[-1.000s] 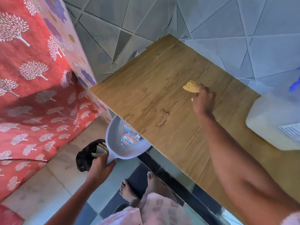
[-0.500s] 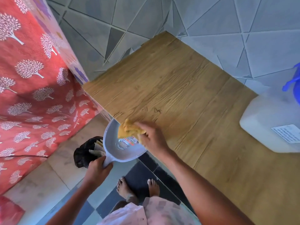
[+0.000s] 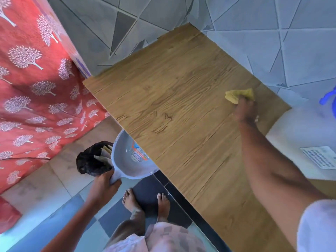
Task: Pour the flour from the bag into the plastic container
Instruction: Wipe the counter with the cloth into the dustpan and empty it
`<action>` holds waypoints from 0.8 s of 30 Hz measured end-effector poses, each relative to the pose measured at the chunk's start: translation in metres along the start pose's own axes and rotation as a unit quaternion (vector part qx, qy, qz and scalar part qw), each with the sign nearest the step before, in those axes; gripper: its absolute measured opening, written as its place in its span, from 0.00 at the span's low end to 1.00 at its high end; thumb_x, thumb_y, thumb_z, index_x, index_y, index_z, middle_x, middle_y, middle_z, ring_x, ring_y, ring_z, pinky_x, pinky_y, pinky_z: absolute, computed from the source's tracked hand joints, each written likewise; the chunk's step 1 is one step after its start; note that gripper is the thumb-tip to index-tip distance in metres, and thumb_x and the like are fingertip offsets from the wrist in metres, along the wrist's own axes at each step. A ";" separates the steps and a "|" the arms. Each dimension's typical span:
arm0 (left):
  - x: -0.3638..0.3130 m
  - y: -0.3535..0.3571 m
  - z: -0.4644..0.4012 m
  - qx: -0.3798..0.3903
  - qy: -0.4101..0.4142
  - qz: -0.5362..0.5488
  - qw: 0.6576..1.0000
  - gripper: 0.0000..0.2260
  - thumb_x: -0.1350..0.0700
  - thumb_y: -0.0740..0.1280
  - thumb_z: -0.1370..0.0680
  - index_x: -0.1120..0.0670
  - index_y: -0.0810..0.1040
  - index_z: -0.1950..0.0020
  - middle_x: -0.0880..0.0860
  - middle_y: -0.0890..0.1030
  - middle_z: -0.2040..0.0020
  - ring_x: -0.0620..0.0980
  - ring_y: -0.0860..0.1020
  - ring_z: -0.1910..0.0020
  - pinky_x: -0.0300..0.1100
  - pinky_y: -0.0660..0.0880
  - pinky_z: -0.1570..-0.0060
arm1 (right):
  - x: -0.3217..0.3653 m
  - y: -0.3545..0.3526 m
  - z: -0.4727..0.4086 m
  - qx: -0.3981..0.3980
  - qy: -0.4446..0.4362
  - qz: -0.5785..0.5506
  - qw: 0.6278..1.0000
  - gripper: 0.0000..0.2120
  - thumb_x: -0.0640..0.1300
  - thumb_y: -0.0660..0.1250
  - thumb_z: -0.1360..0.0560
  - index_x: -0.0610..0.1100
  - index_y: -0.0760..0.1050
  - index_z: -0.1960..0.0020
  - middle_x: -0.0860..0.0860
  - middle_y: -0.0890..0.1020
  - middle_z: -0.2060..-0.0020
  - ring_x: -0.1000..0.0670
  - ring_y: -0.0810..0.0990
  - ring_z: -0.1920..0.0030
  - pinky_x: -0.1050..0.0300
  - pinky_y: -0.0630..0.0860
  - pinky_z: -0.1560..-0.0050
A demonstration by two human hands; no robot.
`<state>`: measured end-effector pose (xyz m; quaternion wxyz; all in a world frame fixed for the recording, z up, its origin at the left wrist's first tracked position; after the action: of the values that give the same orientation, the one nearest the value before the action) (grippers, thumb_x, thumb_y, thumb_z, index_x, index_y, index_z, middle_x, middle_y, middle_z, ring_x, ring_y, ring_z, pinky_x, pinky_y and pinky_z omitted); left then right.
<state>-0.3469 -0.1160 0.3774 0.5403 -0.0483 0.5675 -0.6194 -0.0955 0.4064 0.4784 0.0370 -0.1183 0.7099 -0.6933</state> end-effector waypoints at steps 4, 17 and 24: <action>-0.007 0.000 0.012 -0.007 0.002 0.009 1.000 0.10 0.56 0.71 0.30 0.57 0.73 0.66 0.55 0.77 0.71 0.57 0.73 0.72 0.46 0.66 0.72 | 0.087 0.015 0.118 -0.025 -0.163 -0.076 0.983 0.23 0.35 0.67 0.30 0.42 0.77 0.35 0.39 0.83 0.45 0.33 0.80 0.50 0.44 0.77 0.52; -0.021 0.007 0.041 -0.007 -0.021 -0.036 0.999 0.10 0.55 0.70 0.29 0.60 0.75 0.64 0.59 0.77 0.71 0.61 0.74 0.70 0.46 0.63 0.71 | 0.158 -0.026 0.272 0.215 -0.226 -0.517 0.797 0.23 0.27 0.64 0.28 0.43 0.80 0.37 0.47 0.84 0.44 0.49 0.83 0.48 0.50 0.82 0.49; -0.031 0.028 0.058 -0.004 -0.036 -0.053 0.998 0.07 0.56 0.72 0.27 0.58 0.78 0.62 0.59 0.82 0.66 0.64 0.79 0.62 0.47 0.66 0.68 | 0.031 -0.059 0.100 -0.100 -0.161 -0.231 0.954 0.23 0.33 0.64 0.27 0.43 0.77 0.33 0.43 0.83 0.41 0.39 0.77 0.42 0.44 0.75 0.43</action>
<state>-0.2778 -0.1252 0.3942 0.5265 -0.1022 0.5468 -0.6429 -0.0966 0.3017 0.5368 -0.0225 -0.3925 0.7137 -0.5798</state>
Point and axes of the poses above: each hand's wrist, its own z-axis away from the middle knuckle, its own y-axis out of the palm, x = y × z, the point moved 6 cm from there along -z, towards the middle knuckle
